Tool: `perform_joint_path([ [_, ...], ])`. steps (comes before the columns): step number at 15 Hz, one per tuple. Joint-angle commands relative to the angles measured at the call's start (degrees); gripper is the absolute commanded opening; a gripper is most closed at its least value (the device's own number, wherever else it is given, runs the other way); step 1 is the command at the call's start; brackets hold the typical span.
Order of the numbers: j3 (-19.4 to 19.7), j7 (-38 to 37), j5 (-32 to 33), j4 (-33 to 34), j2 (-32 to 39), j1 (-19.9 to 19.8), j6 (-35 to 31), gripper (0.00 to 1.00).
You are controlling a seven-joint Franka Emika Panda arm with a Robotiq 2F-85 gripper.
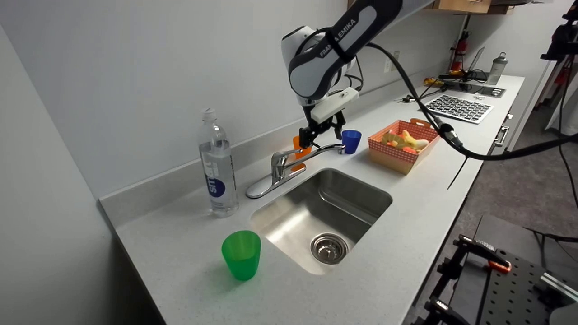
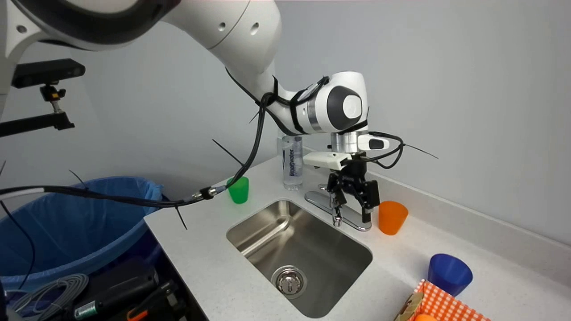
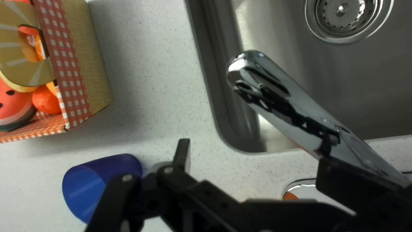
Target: Turn the tap nozzle slightly to the left
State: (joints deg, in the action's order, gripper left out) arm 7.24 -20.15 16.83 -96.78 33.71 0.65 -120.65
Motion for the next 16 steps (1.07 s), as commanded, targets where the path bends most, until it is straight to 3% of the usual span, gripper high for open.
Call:
perform_joint_path([
  [1,0.81,1.15,-2.64,4.83,2.98,-1.17,1.39,1.00],
  [6,2.01,2.16,-5.75,10.74,4.64,-3.80,2.75,1.00],
  [11,2.04,6.85,-5.45,11.80,4.85,-5.81,3.26,0.99],
  [12,2.00,7.98,-5.39,11.80,4.82,-6.16,3.18,0.75],
  [14,1.57,11.34,-5.72,11.64,4.43,-7.07,3.91,0.70],
  [16,1.24,14.39,-5.75,10.64,3.62,-7.53,4.60,0.53],
])
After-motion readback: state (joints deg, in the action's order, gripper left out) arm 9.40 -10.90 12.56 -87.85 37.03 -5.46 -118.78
